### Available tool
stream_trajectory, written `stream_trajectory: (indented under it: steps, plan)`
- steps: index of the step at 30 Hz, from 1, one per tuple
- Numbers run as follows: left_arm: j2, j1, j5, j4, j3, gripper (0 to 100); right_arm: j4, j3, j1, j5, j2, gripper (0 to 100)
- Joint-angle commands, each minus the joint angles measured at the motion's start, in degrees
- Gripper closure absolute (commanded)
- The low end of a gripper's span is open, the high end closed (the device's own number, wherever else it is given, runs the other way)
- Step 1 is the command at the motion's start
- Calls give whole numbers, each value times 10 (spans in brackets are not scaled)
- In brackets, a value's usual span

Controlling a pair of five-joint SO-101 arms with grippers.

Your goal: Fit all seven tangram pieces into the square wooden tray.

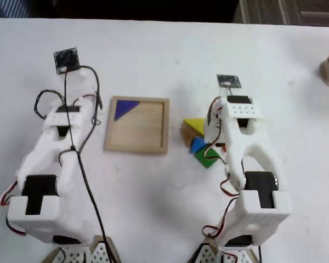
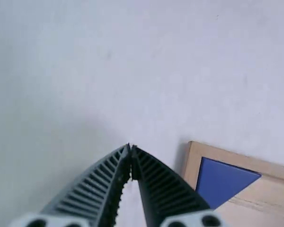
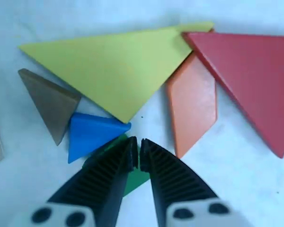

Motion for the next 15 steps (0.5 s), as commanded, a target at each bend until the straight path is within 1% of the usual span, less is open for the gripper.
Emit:
stream_trajectory:
  steps: [1, 3, 6, 10, 13, 15]
  plan:
    - [-3, -7, -5, -17, -35, 976, 6, 11, -12, 11, -33, 979]
    - [-3, -7, -5, -17, -35, 976, 3, 40, -22, 26, -57, 979]
    - [-3, -6, -5, -17, -34, 976, -28, 101, -39, 29, -112, 979]
    - [-3, -4, -5, -17, -33, 976, -80, 160, -37, 28, -181, 977]
    - [-3, -4, -5, -17, -33, 976, -95, 177, -39, 27, -200, 974]
    - [-3, -3, -5, -17, -32, 976, -95, 178, -42, 27, -201, 933]
